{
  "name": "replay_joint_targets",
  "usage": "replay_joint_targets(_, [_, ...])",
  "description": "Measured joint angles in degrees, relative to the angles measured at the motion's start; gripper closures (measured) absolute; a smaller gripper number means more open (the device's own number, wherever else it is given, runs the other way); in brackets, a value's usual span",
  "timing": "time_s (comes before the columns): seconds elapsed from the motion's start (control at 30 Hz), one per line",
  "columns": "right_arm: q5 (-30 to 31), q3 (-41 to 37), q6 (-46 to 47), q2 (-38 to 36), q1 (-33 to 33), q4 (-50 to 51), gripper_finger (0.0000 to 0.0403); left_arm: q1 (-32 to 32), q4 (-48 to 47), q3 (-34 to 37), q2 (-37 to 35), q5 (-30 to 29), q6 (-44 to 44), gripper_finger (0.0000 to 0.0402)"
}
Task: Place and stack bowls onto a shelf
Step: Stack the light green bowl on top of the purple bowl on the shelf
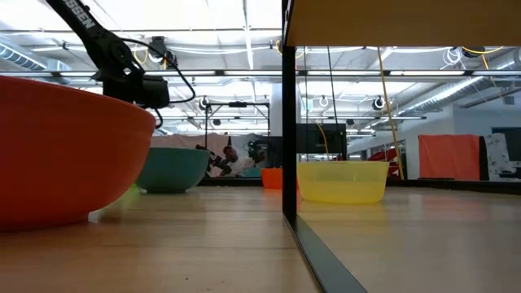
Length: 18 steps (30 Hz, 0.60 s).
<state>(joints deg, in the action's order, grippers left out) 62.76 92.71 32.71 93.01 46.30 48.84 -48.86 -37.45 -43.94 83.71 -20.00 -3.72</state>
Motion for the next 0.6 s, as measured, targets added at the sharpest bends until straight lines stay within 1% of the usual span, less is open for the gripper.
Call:
replay_joint_targets(0.07, [0.0, 0.0, -0.2, 0.0, 0.0, 0.0, 0.0403, 0.0, 0.1, 0.0, 0.5, 0.5, 0.7, 0.0218])
replay_joint_targets(0.13, [0.0, 0.0, -0.7, 0.0, 0.0, -0.4, 0.0403, 0.0, 0.2, 0.0, 0.8, 0.5, 1.3, 0.0231])
replay_joint_targets(0.23, [0.0, 0.0, -0.9, 0.0, 0.0, -0.6, 0.0403, 0.0, 0.7, 0.0, 1.1, 0.6, 2.1, 0.0266])
replay_joint_targets(0.5, [0.0, 0.0, -0.9, 0.0, 0.3, -0.6, 0.0403, 0.1, 0.9, 0.0, 1.1, 1.9, 5.1, 0.0383])
replay_joint_targets(0.53, [0.0, 0.0, -0.9, 0.0, 0.3, -0.6, 0.0403, 0.1, 0.9, 0.0, 1.1, 1.9, 5.1, 0.039])
replay_joint_targets(0.6, [0.0, 0.0, -0.9, 0.0, 0.3, -0.6, 0.0403, 0.1, 0.7, 0.0, 1.1, 2.2, 4.7, 0.0391])
